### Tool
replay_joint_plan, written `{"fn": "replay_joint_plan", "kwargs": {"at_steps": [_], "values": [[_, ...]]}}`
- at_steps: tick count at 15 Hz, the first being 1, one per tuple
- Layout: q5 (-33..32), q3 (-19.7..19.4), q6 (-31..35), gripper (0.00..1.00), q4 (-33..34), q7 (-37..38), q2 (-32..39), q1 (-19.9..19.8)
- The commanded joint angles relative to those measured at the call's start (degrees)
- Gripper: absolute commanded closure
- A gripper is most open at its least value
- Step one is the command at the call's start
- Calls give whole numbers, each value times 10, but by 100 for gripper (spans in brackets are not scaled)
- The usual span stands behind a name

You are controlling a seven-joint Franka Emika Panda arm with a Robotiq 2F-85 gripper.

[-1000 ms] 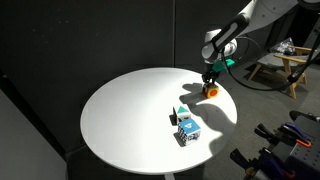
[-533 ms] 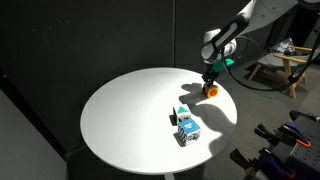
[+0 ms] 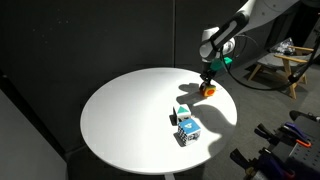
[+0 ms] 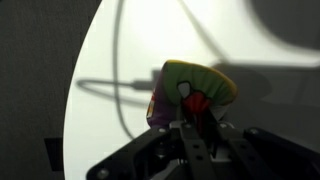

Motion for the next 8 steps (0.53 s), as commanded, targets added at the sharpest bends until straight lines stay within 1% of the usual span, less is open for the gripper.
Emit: {"fn": "replay_joint_plan", "kwargs": {"at_steps": [1,4,6,8], "values": [[-13,9,-11,95,-26,-18,-34,-1],[-27,16,-9,96,-41,-50,-50,-2],[-40,22,-8,98,-54,-78,-62,-1],[-57,26,-3,97,-73,-108,-76,0]]}}
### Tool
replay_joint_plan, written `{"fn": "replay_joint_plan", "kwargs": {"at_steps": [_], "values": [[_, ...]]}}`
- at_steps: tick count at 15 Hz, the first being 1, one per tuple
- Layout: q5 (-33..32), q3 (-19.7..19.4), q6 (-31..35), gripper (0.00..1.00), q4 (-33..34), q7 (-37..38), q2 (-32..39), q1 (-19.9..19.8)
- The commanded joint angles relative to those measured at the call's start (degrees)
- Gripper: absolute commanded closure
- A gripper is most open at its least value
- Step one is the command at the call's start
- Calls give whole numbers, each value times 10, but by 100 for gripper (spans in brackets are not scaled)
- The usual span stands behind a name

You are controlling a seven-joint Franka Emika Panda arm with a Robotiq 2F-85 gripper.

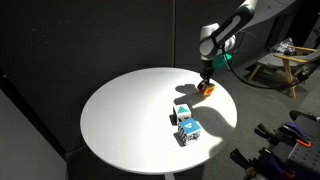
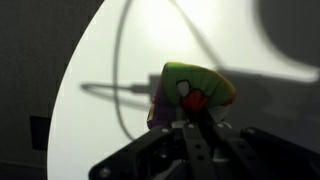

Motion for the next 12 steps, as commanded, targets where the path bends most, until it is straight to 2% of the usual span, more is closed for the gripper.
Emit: {"fn": "replay_joint_plan", "kwargs": {"at_steps": [1,12], "values": [[-37,12,0,96,-49,-56,-45,-1],[-156,45,66,98,-182,-206,-135,8]]}}
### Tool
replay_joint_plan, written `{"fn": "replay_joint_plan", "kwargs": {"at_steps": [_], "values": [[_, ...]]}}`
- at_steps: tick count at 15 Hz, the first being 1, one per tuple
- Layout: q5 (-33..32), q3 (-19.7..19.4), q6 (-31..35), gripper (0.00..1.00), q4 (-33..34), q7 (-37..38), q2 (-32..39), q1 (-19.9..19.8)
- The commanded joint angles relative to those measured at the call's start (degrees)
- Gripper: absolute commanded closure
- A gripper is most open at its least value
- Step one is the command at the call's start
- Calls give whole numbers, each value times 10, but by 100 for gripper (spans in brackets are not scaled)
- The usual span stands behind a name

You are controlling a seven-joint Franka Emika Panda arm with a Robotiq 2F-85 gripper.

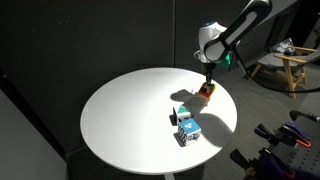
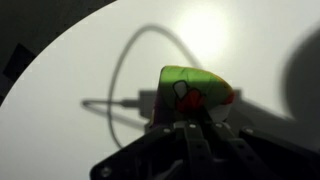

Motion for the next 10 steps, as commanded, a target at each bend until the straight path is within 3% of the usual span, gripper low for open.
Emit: {"fn": "replay_joint_plan", "kwargs": {"at_steps": [1,10], "values": [[-29,12,34,97,-68,-37,-54,-1],[10,68,35,98,-129,-88,-98,2]]}}
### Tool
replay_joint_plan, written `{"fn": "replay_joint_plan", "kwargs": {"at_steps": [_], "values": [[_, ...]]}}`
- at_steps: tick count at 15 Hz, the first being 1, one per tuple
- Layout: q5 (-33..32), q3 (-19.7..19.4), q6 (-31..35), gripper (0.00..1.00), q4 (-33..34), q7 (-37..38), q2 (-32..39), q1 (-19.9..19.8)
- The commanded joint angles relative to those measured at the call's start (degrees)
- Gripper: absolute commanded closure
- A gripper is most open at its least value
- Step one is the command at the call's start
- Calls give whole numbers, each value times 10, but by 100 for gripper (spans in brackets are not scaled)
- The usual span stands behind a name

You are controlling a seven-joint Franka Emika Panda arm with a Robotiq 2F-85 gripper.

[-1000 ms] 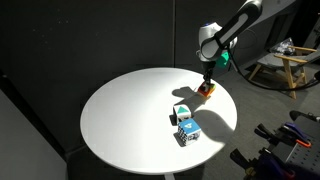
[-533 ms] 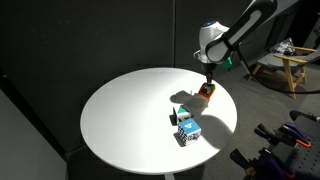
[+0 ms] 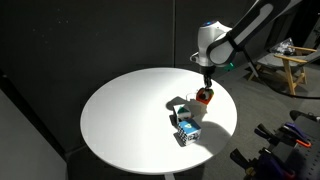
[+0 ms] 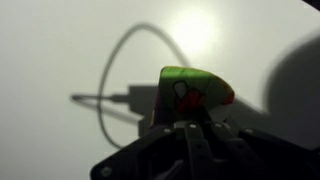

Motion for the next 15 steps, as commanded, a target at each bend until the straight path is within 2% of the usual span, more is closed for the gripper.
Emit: {"fn": "replay_joint_plan", "kwargs": {"at_steps": [1,10,11,15], "values": [[23,17,5,98,-32,-26,-31,-1],[51,31,1,98,-59,-45,-49,3],[39,22,-1,95,-38,-25,-26,12],[41,22,-1,95,-43,-27,-30,12]]}}
